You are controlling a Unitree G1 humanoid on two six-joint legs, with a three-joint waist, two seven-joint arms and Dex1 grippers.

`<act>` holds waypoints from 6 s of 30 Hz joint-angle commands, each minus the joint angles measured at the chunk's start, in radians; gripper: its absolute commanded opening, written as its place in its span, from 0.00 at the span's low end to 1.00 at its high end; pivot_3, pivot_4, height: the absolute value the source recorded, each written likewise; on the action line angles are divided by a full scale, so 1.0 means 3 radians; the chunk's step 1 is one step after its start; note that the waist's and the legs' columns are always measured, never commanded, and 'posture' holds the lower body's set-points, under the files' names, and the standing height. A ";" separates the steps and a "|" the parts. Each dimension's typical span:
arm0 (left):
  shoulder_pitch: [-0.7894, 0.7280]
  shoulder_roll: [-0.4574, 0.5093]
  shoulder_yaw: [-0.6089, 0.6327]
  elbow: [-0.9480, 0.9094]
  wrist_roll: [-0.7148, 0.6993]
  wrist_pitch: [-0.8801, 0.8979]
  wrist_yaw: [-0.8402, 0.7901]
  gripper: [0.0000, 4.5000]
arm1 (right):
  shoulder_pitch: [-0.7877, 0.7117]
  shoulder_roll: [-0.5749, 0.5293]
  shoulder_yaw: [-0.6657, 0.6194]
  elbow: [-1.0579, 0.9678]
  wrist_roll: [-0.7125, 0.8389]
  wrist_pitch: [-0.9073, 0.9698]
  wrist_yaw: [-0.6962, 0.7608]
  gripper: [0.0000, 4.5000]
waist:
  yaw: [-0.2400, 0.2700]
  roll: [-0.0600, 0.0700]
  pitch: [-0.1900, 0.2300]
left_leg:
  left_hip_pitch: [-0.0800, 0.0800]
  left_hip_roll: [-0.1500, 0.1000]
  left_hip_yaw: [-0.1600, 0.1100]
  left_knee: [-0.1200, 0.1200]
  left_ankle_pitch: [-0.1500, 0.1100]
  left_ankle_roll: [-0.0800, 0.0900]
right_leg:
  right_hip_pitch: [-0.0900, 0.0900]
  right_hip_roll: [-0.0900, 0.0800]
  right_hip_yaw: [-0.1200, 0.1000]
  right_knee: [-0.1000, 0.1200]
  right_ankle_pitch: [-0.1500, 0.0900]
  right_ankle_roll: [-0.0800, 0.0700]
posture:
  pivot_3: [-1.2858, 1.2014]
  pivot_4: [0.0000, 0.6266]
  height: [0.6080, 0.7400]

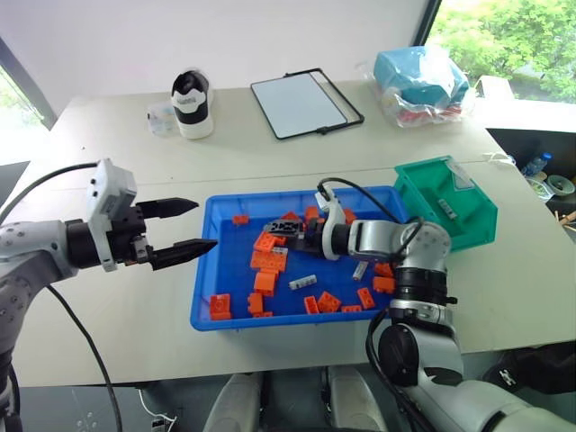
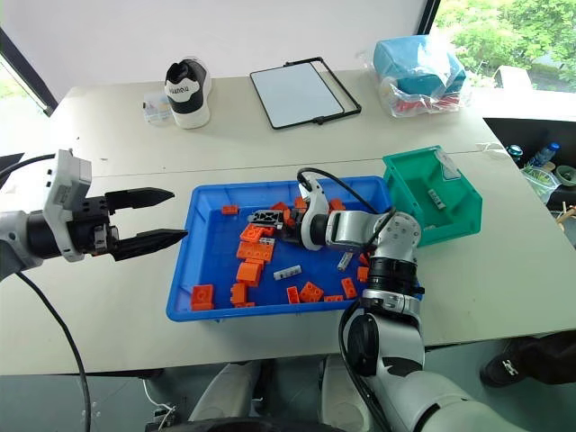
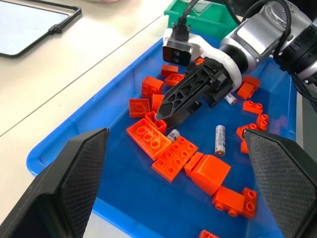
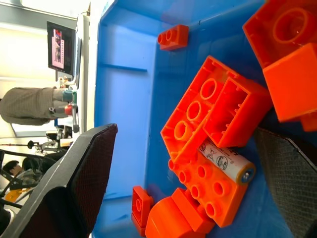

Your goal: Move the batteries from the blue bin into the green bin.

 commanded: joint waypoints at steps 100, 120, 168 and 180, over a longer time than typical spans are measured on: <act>-0.0123 0.0008 -0.0123 0.0078 0.0145 -0.0280 -0.0193 1.00 | -0.0075 -0.1286 0.2917 -0.0635 -0.3367 -0.2808 0.3727 0.32 | -0.0039 -0.0007 0.0000 | 0.0000 0.0003 0.0006 0.0000 0.0001 -0.0004 | -0.0007 0.0003 0.0009 0.0004 0.0000 0.0001 | 0.52 0.24 0.93; -0.0230 -0.0027 -0.0167 0.0127 0.0173 -0.0307 -0.0164 1.00 | 0.0006 -0.1262 0.3014 -0.0425 -0.3608 -0.3087 0.3801 0.26 | -0.0040 -0.0008 -0.0001 | 0.0002 0.0003 0.0006 0.0000 0.0002 -0.0005 | -0.0005 0.0003 0.0009 0.0005 0.0000 0.0001 | 0.52 0.24 0.93; -0.0229 -0.0031 -0.0454 0.0084 0.0092 -0.0244 -0.0517 1.00 | 0.0184 -0.2753 0.2189 -0.1624 -0.2575 -0.2845 0.4792 0.88 | 0.0035 -0.0007 0.0001 | 0.0000 0.0005 0.0011 0.0007 0.0001 -0.0003 | 0.0001 0.0000 0.0008 -0.0001 0.0000 0.0002 | 0.52 0.24 0.93; -0.0037 0.0008 -0.0211 -0.0119 -0.0013 -0.0171 -0.0336 1.00 | 0.0307 -0.2179 0.2919 -0.1127 -0.3143 -0.3543 0.4826 0.88 | 0.0048 -0.0009 0.0001 | -0.0001 0.0003 0.0009 0.0007 0.0001 -0.0004 | -0.0001 0.0000 0.0009 0.0000 0.0000 0.0002 | 0.52 0.24 0.93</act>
